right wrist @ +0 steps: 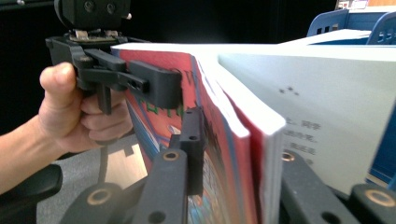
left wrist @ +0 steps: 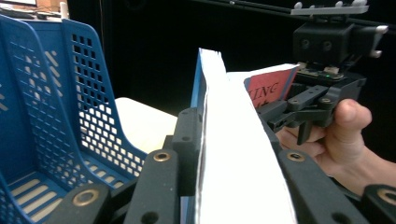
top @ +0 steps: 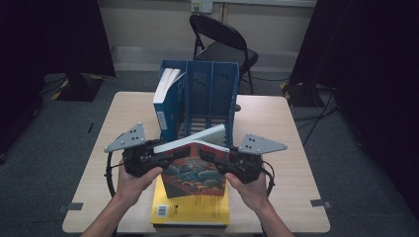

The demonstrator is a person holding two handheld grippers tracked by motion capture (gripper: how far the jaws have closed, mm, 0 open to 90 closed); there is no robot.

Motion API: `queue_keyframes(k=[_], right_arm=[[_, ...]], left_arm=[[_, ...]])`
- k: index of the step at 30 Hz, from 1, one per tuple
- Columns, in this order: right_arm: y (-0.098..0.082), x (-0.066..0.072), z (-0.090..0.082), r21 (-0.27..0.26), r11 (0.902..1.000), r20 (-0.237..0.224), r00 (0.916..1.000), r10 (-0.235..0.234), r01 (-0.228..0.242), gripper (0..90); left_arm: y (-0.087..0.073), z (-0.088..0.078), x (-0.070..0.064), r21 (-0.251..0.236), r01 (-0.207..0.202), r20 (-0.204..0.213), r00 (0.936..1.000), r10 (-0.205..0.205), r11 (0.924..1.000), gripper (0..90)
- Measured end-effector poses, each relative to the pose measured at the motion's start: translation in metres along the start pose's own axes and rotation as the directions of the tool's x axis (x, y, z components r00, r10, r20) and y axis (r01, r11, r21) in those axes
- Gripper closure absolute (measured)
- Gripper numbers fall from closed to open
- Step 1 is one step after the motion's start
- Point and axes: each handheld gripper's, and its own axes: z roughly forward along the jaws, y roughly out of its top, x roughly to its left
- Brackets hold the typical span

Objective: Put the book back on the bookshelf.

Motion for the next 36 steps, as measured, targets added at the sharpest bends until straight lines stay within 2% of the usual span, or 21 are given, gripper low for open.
queue_keyframes(k=[2,8,12,17,19,20,23,28,30,31,33,36], right_arm=[[-0.002,-0.001,-0.004,0.007,1.0000,-0.008,1.0000,-0.002,0.002,72.3],[-0.012,-0.005,-0.012,0.044,0.9990,0.010,0.9999,0.005,-0.006,64.1],[-0.016,-0.006,-0.021,0.055,0.9985,0.053,0.9985,-0.010,0.008,59.4],[-0.026,-0.012,-0.031,0.075,0.9972,0.117,0.9932,-0.001,-0.008,56.7],[-0.031,-0.016,-0.033,0.088,0.9959,0.132,0.9912,0.010,-0.021,52.3],[-0.033,-0.018,-0.034,0.094,0.9952,0.140,0.9900,0.014,-0.027,52.0],[-0.041,-0.024,-0.033,0.082,0.9959,0.112,0.9933,0.028,-0.038,49.8],[-0.045,-0.030,-0.024,0.092,0.9943,0.086,0.9952,0.046,-0.054,48.1],[-0.047,-0.031,-0.021,0.100,0.9932,0.077,0.9957,0.052,-0.060,48.1],[-0.047,-0.031,-0.018,0.104,0.9928,0.074,0.9959,0.052,-0.060,46.7],[-0.047,-0.032,-0.015,0.112,0.9921,0.072,0.9963,0.048,-0.056,45.9],[-0.045,-0.034,-0.011,0.115,0.9922,0.061,0.9972,0.043,-0.049,45.9]], left_arm=[[-0.002,-0.001,-0.001,-0.004,0.000,0.006,1.0000,0.001,1.0000,70.0],[-0.004,-0.003,-0.005,0.010,0.004,0.005,1.0000,-0.004,0.9999,69.5],[-0.005,-0.005,-0.007,0.010,0.006,0.013,0.9999,-0.007,0.9999,69.3],[-0.007,-0.007,-0.011,0.023,0.002,0.010,0.9999,-0.002,0.9997,69.0],[-0.007,-0.007,-0.013,0.026,0.000,0.012,0.9999,-0.001,0.9997,68.8],[-0.007,-0.007,-0.014,0.033,-0.008,0.022,0.9997,0.007,0.9994,68.6],[-0.008,-0.008,-0.016,0.037,-0.010,0.021,0.9997,0.009,0.9993,68.2],[-0.009,-0.010,-0.017,0.048,-0.004,-0.003,1.0000,0.004,0.9988,67.9],[-0.009,-0.011,-0.018,0.048,-0.013,-0.011,0.9998,0.014,0.9987,67.9],[-0.010,-0.012,-0.019,0.050,-0.015,-0.024,0.9996,0.016,0.9986,68.1],[-0.011,-0.012,-0.021,0.039,-0.004,-0.014,0.9999,0.004,0.9992,67.2],[-0.011,-0.015,-0.023,0.049,-0.020,-0.028,0.9994,0.021,0.9986,66.5]])
